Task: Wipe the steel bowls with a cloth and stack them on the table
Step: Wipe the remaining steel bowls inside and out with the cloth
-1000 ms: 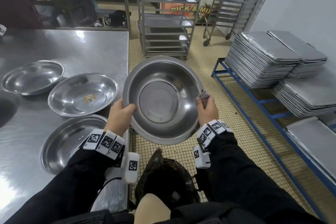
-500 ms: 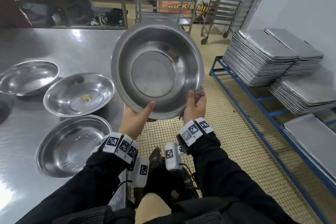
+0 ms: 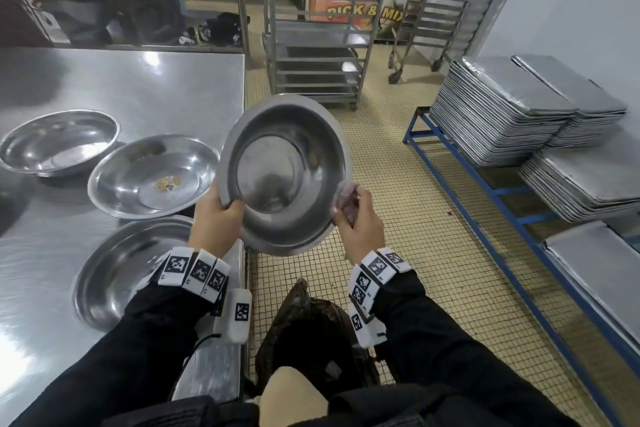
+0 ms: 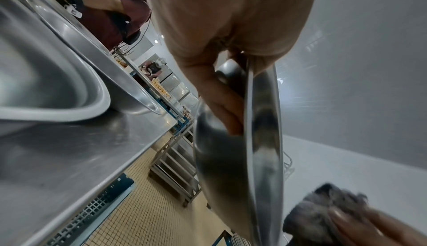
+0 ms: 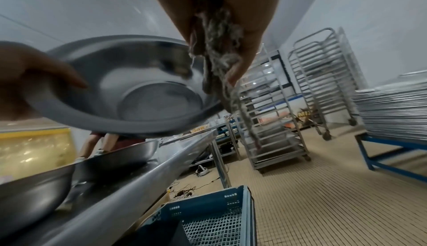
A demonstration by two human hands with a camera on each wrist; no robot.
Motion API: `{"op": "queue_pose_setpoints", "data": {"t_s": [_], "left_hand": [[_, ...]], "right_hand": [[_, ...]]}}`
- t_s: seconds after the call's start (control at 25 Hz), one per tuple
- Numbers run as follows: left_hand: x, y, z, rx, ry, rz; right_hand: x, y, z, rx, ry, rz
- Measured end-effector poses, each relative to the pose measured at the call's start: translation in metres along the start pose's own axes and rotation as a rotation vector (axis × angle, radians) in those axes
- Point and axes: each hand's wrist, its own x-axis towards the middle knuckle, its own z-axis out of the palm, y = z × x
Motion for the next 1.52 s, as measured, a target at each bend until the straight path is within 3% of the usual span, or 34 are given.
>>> {"op": "queue_pose_setpoints", "data": {"t_s": [0.12,0.2,0.32,0.4,0.48,0.6,0.72,0.88,1.0,1.12,1.2,1.32,1.52], "left_hand": [[0.000,-0.002,0.003,0.066,-0.024,0.039],[-0.001,0.001,0.006,0.076,-0.039,0.062],[0.001,0.004,0.004,0.062,-0.094,0.058],[0.002,0.003,0.001,0.059,-0.118,0.038],[0.001,0.003,-0.001,0.047,-0.118,0.040],[0.000,0.005,0.001,0.038,-0.110,0.031],[0.001,0.009,0.001,0.064,-0.068,0.046],[0.004,0.009,0.000,0.037,0.001,0.035],[0.003,0.010,0.000,0.021,0.005,0.026],[0.002,0.010,0.000,0.019,0.000,0.010],[0.001,0.009,-0.001,0.022,-0.013,-0.009],[0.002,0.003,-0.003,-0.035,-0.052,-0.079],[0.007,-0.004,-0.009,-0.112,-0.152,-0.191]], "right_hand": [[0.000,-0.005,0.026,-0.347,-0.335,-0.241],[-0.009,-0.001,0.042,-0.410,-0.600,-0.360],[-0.016,0.010,0.042,-0.453,-0.716,-0.367],[-0.006,0.019,0.031,-0.805,-0.652,-0.431],[0.017,0.030,0.021,-1.131,-0.576,-0.391],[0.038,0.035,0.018,-1.263,-0.458,-0.226],[0.018,0.026,0.030,-1.127,-0.470,-0.193],[-0.034,0.008,0.042,-0.629,-0.339,-0.241],[-0.046,0.009,0.039,-0.610,-0.224,-0.222],[-0.021,0.032,0.019,-0.709,-0.255,-0.166],[0.004,0.045,0.005,-0.694,-0.288,-0.207],[0.033,0.045,-0.011,-0.517,-0.195,-0.285],[0.069,0.018,-0.032,-0.326,-0.041,-0.129]]}}
